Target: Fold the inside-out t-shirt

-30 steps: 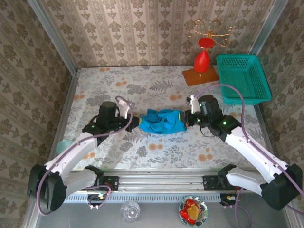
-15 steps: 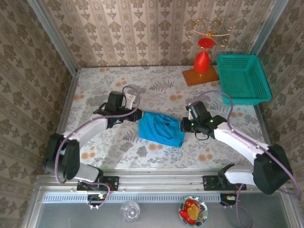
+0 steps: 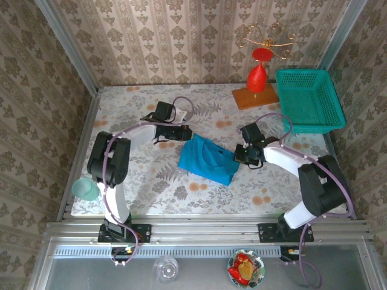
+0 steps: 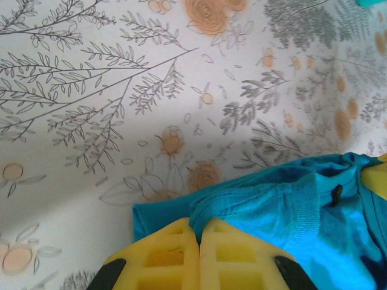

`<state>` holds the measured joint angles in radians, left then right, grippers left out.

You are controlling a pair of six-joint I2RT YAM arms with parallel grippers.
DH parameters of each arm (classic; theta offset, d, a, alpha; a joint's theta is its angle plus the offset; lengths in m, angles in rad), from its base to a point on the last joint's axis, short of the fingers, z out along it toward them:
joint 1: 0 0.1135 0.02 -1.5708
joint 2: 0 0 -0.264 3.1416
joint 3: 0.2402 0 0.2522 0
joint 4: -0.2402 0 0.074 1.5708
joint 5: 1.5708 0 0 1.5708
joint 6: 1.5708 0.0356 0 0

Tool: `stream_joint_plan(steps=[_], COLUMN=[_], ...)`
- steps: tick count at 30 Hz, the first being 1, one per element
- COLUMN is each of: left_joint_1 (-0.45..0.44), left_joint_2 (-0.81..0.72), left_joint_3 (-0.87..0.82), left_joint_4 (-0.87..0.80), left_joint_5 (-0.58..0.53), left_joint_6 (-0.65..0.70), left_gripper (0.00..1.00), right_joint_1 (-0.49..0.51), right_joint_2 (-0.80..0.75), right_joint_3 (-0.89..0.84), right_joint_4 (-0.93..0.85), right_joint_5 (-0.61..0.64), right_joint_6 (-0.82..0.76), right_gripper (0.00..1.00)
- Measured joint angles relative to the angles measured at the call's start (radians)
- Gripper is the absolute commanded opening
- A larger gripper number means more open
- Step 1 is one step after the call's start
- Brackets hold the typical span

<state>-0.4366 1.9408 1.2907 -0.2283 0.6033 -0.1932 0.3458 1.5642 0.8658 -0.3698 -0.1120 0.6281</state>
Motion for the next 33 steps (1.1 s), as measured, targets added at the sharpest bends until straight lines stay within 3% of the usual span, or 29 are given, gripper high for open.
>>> stream_joint_plan(steps=[6, 12, 15, 21, 25, 30, 33], left_joint_1=[0.006, 0.023, 0.035, 0.045, 0.045, 0.0, -0.07], left_joint_2=[0.144, 0.151, 0.092, -0.129, -0.249, -0.299, -0.293], left_joint_3=[0.099, 0.09, 0.011, -0.165, -0.177, -0.177, -0.177], left_joint_4=[-0.079, -0.107, -0.104, -0.111, -0.125, -0.162, -0.191], left_joint_5=[-0.01, -0.022, -0.041, -0.089, -0.118, -0.154, -0.163], left_joint_6=[0.018, 0.023, 0.021, -0.022, -0.054, -0.084, -0.11], left_gripper=[0.0, 0.0, 0.01, 0.21, 0.27, 0.25, 0.19], right_joint_1=[-0.016, -0.021, -0.022, -0.022, -0.022, -0.01, -0.002], right_joint_2=[0.105, 0.147, 0.189, 0.215, 0.151, 0.006, -0.067], right_joint_3=[0.051, 0.097, 0.152, 0.272, 0.298, 0.286, 0.229], right_joint_4=[0.008, 0.015, 0.015, -0.045, -0.115, -0.192, -0.181], right_joint_5=[-0.003, -0.007, -0.017, -0.023, -0.022, -0.045, -0.137], right_joint_6=[-0.003, -0.04, -0.085, -0.167, -0.186, -0.177, -0.153], right_gripper=[0.0, 0.0, 0.04, 0.29, 0.38, 0.39, 0.39])
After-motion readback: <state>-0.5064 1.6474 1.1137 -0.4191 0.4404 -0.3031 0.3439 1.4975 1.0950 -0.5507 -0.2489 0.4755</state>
